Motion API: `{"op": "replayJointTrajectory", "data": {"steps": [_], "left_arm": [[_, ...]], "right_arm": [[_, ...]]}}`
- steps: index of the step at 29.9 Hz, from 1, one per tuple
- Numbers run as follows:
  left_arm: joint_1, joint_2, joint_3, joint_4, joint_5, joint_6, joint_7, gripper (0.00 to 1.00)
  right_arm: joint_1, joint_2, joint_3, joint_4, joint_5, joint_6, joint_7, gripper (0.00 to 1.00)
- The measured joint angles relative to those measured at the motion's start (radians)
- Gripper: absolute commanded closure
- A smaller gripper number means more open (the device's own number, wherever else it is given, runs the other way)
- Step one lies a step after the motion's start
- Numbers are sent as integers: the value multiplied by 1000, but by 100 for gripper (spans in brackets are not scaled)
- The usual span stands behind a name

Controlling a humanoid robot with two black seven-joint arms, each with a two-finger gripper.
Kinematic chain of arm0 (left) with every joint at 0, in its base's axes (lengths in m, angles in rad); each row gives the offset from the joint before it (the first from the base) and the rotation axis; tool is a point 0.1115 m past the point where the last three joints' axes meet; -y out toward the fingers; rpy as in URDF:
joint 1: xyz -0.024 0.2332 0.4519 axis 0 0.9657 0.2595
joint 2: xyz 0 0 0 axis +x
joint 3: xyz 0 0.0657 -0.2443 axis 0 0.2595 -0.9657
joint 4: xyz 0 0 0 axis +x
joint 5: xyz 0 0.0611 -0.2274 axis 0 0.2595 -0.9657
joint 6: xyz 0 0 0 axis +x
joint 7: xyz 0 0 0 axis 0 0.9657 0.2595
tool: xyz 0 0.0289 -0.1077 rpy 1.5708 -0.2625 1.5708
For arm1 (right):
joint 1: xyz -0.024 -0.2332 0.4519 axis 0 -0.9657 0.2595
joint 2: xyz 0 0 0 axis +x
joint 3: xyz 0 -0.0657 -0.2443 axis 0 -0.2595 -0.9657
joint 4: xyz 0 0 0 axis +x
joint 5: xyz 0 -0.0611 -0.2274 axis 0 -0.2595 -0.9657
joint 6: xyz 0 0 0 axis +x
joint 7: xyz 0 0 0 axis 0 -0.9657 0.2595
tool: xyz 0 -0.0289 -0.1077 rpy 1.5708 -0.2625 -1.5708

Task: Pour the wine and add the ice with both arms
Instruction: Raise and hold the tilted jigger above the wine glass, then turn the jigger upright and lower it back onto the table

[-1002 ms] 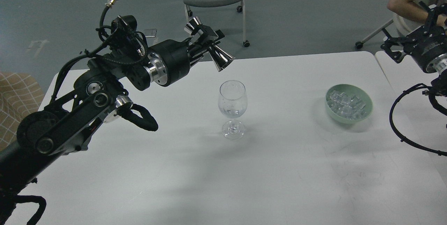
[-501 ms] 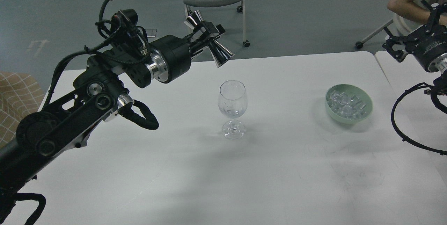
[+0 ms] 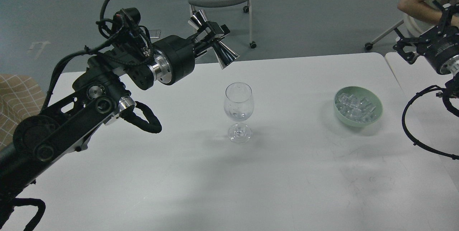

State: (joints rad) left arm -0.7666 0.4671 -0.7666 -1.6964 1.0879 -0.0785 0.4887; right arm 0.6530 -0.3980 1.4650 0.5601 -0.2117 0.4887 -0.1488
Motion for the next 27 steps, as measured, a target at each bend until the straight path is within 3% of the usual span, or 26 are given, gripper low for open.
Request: {"op": "replayJointTrajectory", "data": {"steps": [15, 21, 27], "left_arm": [[296, -18, -356, 5, -218, 3, -33, 100], [413, -72, -524, 33, -371, 1, -79, 100], [485, -151, -653, 70, -570, 4, -81, 100]], "right_arm": [[-3, 1, -9, -1, -4, 0, 0, 0], [-6, 4, -9, -1, -4, 0, 0, 0], [-6, 9, -11, 1, -5, 0, 0, 0]]}}
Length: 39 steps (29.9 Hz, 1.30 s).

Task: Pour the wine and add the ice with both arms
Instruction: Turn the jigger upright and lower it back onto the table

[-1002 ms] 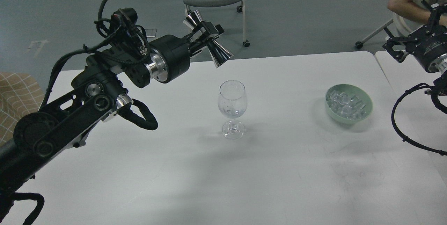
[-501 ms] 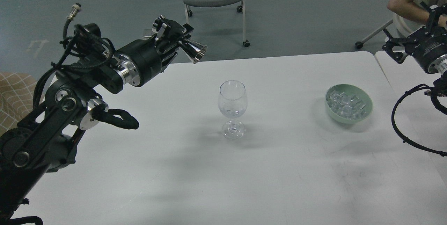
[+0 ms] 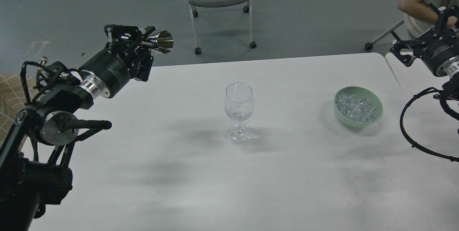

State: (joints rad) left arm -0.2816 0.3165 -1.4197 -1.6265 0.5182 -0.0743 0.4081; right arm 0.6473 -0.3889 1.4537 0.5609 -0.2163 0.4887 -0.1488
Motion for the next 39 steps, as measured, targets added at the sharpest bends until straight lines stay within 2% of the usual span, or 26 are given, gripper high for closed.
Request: {"op": "replayJointTrajectory", "data": {"steps": [3, 10, 18, 24, 30, 33, 39], "left_arm": [[21, -24, -40, 14, -87, 21, 1, 100], [31, -88, -104, 57, -272, 156, -3, 100], [56, -138, -201, 168, -511, 226, -51, 100], [58, -139, -231, 299, -591, 237, -103, 100], [87, -138, -222, 364, -584, 272, -108, 100], [93, -137, -221, 402, -583, 253, -111, 100], [44, -123, -217, 519, -579, 264, -98, 100]], "right_arm": [[0, 1, -2, 1, 0, 0, 0, 0], [-5, -6, -4, 1, -2, 0, -3, 0], [-9, -11, -5, 1, -3, 0, -8, 0], [-9, -16, -6, 1, -5, 0, -10, 0], [-11, -25, -6, 10, -5, 0, -11, 0], [-21, -25, -6, 33, -5, -3, -11, 0], [-33, -25, -7, 54, -6, -14, -11, 0]]}}
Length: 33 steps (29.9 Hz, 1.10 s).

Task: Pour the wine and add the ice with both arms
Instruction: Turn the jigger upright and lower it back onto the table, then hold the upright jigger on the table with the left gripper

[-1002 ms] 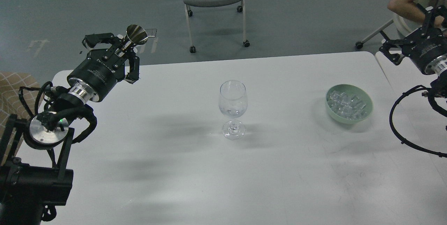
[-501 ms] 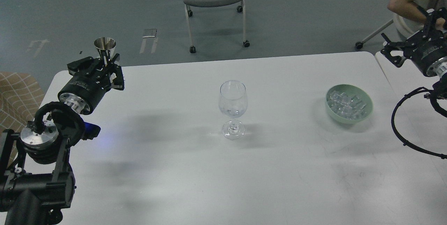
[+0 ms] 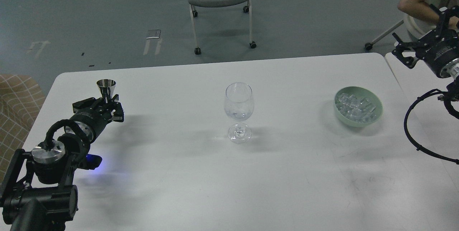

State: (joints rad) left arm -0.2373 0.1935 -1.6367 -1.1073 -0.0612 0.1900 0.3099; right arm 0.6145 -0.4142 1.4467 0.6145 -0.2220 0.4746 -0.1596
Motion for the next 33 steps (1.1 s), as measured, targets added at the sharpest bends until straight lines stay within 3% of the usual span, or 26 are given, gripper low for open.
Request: {"op": "replayJointTrajectory", "data": {"steps": [9, 21, 23, 27, 33], "left_arm": [[-117, 12, 2, 196, 0, 24, -8, 100], [-126, 15, 1, 218, -1, 3, -18, 100], [-126, 15, 2, 218, 0, 1, -18, 97], [-129, 15, 3, 218, 0, 0, -20, 82], [-126, 19, 3, 218, 1, 9, -24, 81]], "right_arm": [[1, -1, 0, 3, -11, -2, 0, 0], [-21, -29, 1, 27, -11, -3, -1, 0], [-22, -29, 1, 28, -12, -6, -1, 0], [-22, -29, 1, 28, -12, -13, 0, 0], [-22, -29, 1, 28, -13, -14, 0, 0]]}}
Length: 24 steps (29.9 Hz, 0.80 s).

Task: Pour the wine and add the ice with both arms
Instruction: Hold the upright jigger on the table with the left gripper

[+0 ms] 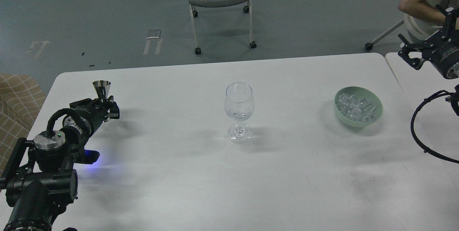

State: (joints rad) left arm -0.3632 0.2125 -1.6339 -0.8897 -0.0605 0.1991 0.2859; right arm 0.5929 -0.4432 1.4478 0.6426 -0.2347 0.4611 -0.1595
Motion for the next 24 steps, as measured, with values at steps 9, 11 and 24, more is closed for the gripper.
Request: {"op": "replayJointTrajectory", "data": {"steps": [9, 11, 24], "left_arm": [[1, 0, 0, 0, 1, 1, 2, 72], [0, 1, 0, 0, 1, 1, 2, 71], [0, 1, 0, 0, 1, -4, -5, 54]], "right_arm": [[-2, 0, -1, -1, 0, 0, 0, 0], [-2, 0, -1, -1, 0, 1, 0, 0], [-2, 1, -1, 0, 0, 0, 0, 0]]}}
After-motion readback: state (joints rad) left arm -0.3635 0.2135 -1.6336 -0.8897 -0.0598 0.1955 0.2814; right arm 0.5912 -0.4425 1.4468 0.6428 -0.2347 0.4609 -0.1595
